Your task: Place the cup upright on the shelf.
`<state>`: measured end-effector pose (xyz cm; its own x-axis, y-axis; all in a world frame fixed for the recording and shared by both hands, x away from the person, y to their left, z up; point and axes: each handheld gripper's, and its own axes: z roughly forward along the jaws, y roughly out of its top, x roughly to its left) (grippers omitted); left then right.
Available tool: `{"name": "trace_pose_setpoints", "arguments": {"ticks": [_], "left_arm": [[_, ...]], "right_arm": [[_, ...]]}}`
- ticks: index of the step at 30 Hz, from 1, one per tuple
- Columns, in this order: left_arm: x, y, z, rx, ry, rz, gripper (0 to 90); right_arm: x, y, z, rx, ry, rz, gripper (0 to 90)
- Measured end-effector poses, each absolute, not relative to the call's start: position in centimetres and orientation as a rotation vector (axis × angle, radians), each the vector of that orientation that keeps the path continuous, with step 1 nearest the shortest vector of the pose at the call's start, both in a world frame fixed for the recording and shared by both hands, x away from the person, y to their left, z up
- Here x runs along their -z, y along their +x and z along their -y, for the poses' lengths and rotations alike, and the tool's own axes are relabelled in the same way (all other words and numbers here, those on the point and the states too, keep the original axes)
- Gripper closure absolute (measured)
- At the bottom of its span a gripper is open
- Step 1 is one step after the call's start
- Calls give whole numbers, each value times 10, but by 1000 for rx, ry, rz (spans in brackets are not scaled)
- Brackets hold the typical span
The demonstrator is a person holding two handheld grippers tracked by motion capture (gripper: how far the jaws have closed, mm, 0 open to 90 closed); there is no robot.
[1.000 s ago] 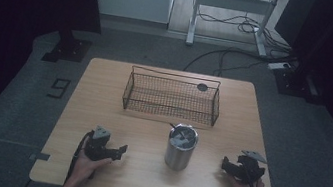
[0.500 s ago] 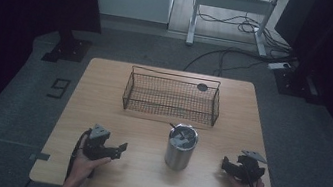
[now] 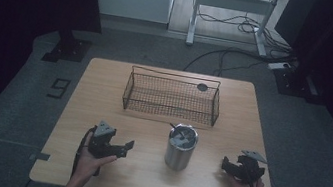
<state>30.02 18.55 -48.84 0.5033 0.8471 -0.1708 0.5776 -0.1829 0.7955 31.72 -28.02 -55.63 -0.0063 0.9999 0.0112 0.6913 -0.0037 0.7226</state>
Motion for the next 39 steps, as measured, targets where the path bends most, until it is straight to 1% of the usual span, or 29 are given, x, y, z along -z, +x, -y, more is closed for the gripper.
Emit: {"name": "trace_pose_setpoints", "arguments": {"ticks": [11,19,39], "left_arm": [[479,301,-161,-371,1898,-1122,119],[474,301,-148,-332,1889,-1089,115],[470,297,-115,-323,1920,-996,102]], "right_arm": [[556,317,280,-760,1748,-1750,35],[556,317,280,-760,1748,-1751,35],[556,317,280,-759,1748,-1751,35]]}}
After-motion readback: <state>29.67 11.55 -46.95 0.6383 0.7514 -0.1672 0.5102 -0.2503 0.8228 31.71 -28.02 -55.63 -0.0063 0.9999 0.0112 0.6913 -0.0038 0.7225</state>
